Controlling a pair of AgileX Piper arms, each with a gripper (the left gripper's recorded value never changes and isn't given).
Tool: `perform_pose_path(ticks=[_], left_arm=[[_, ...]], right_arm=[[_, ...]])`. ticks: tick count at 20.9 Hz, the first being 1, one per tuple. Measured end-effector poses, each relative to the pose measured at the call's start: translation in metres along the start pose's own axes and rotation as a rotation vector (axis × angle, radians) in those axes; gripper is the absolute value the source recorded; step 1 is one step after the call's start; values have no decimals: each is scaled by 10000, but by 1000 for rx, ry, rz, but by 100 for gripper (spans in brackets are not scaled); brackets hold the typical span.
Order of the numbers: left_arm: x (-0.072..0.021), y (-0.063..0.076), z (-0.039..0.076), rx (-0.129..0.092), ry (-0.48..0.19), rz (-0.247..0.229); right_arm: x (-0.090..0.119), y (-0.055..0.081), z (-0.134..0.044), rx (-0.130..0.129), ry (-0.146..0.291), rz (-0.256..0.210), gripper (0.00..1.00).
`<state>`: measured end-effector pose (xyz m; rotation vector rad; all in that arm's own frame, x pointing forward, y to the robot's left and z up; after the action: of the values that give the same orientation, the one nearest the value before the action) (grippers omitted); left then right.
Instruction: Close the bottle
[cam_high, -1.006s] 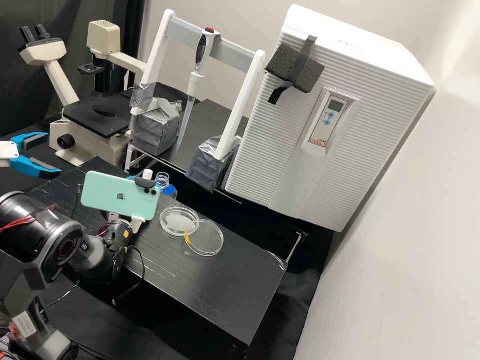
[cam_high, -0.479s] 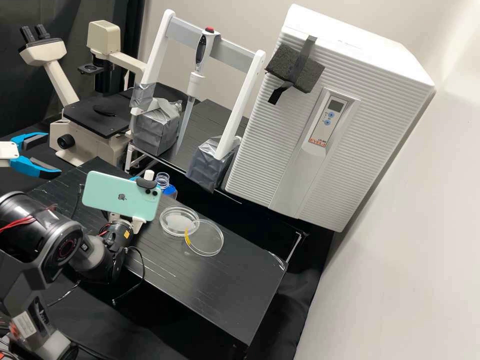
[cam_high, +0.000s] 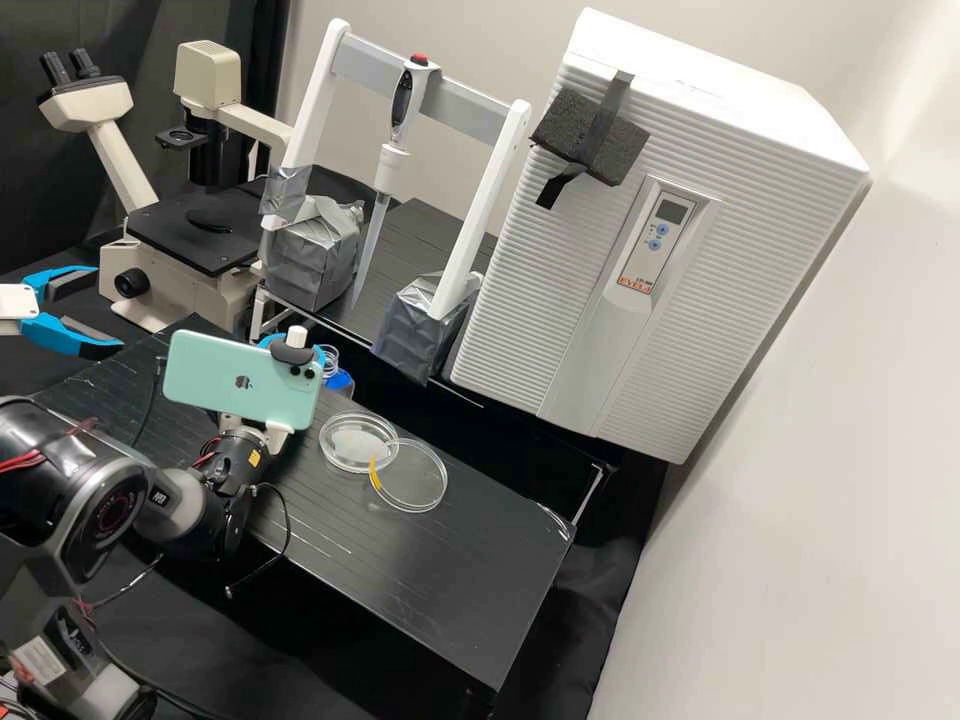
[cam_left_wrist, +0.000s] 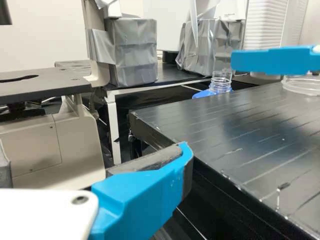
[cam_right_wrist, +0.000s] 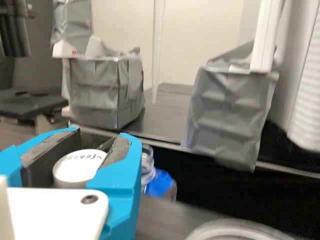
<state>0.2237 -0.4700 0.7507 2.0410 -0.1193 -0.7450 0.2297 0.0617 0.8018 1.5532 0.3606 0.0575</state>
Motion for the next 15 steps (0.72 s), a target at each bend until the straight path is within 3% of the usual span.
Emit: perform_pose_path(ticks=[5, 11, 15], left_arm=[[4, 3, 0, -3, 6, 4], [11, 11, -6, -16, 27, 17], [17, 11, 4, -20, 28, 19]], right_arm=[[236, 63, -35, -22, -7, 61, 0], [544, -22, -6, -91, -17, 36, 0], [665, -24, 45, -104, -48, 47, 0]])
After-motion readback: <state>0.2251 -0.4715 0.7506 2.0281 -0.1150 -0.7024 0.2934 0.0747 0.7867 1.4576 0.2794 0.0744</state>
